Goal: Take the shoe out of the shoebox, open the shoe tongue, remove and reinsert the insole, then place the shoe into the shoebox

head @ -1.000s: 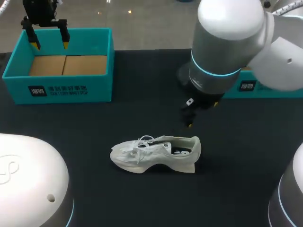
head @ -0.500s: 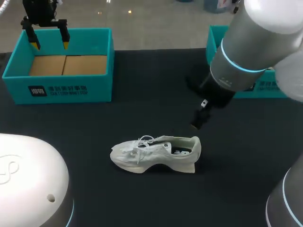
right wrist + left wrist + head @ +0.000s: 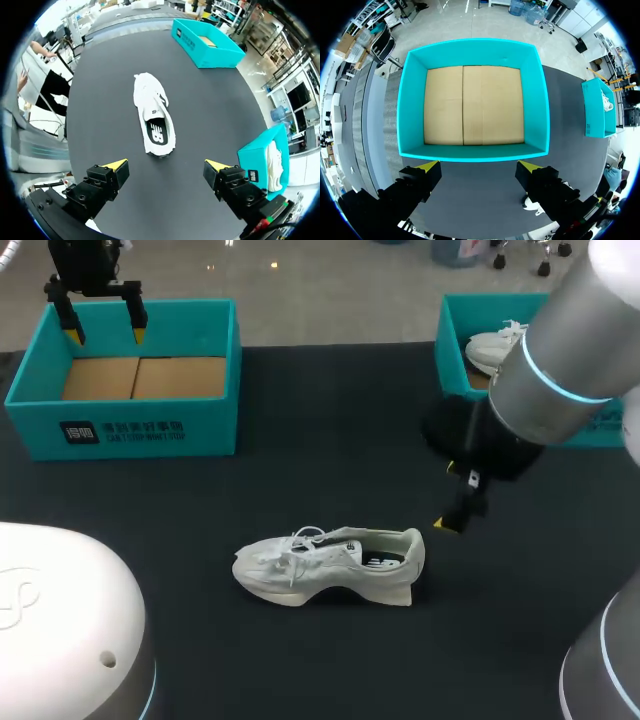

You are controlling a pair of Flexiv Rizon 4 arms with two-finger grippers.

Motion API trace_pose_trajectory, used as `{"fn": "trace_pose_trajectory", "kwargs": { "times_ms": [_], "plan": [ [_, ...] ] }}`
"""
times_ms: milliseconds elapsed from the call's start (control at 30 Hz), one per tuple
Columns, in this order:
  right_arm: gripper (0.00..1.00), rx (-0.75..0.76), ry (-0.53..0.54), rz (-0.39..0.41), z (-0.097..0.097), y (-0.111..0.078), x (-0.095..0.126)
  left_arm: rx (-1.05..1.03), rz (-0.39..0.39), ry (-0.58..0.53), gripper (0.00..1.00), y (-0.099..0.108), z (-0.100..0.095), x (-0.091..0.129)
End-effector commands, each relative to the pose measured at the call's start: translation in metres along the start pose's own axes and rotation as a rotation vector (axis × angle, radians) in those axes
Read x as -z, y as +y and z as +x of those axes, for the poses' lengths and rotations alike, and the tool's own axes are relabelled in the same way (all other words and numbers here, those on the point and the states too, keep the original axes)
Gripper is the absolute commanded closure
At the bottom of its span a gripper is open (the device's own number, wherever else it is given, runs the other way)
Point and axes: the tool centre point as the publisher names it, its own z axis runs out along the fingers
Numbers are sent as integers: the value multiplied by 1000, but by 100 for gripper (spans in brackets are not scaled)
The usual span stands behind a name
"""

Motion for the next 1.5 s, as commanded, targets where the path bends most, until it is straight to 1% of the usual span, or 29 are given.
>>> {"fn": "trace_pose_trajectory", "kwargs": {
  "times_ms": [33,67,100,1500],
  "plan": [
    [0,177,74,-462,2,-16,-2,0,-1,-1,0,0,0,0],
    [0,173,76,-453,2,-18,-3,0,-1,-1,0,0,0,0],
    [0,161,62,-397,1,-20,-5,0,-1,-1,0,0,0,0],
    [0,161,62,-397,1,-20,-5,0,-1,-1,0,0,0,0]
  ]
}}
